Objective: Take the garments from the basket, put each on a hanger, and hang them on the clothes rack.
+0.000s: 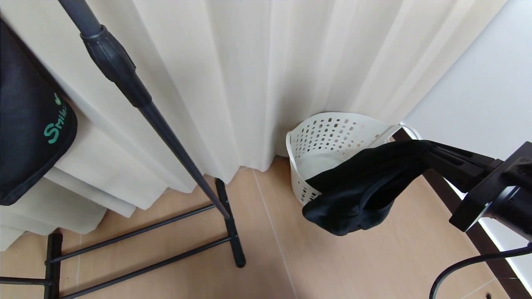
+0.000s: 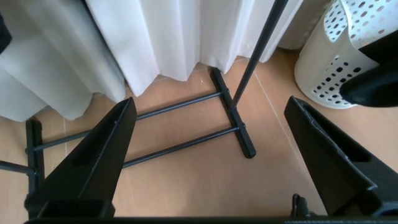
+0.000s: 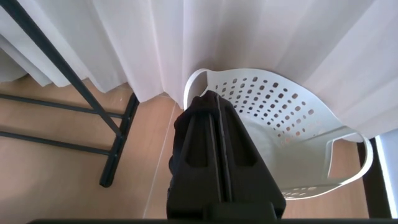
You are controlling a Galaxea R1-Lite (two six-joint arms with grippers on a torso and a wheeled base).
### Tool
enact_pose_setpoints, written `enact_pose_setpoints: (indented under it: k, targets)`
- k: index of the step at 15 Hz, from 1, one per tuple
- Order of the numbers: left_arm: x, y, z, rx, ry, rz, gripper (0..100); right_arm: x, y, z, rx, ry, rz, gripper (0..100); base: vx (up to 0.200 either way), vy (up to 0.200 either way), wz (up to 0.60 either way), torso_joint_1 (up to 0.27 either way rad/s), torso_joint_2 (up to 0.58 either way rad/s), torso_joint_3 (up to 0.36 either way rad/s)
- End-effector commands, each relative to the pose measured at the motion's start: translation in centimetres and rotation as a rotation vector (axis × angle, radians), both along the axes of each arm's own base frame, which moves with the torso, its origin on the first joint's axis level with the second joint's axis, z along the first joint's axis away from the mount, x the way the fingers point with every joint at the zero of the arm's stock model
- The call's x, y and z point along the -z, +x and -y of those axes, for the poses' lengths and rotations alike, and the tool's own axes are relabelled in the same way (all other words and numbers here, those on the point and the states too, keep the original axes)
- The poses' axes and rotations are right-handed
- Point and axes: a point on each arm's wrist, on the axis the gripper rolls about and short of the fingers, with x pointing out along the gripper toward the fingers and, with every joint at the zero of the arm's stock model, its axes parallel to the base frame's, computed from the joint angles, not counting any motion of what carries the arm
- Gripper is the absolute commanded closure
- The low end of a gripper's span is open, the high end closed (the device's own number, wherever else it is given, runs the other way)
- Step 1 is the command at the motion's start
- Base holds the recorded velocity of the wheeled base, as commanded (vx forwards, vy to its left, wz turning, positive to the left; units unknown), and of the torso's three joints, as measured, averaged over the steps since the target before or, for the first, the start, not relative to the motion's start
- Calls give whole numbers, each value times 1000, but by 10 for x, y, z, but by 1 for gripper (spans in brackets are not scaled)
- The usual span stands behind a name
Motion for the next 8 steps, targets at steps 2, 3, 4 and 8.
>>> enact_pose_setpoints:
  k: [2, 3, 4, 8]
  targets:
    - [0, 0, 0, 0, 0, 0, 0, 1, 3, 1, 13, -6, -6, 100, 0, 0, 0, 0, 2, 195]
    - [0, 0, 0, 0, 0, 0, 0, 2, 4, 2, 23, -7, -7, 100, 0, 0, 0, -2, 2, 212]
    - [0, 0, 0, 0, 0, 0, 0, 3, 4, 2, 24, -10, -11, 100, 0, 0, 0, 2, 2, 207]
    - [0, 0, 0, 0, 0, 0, 0, 2, 5, 4, 38, -10, -9, 100, 0, 0, 0, 33, -245, -12]
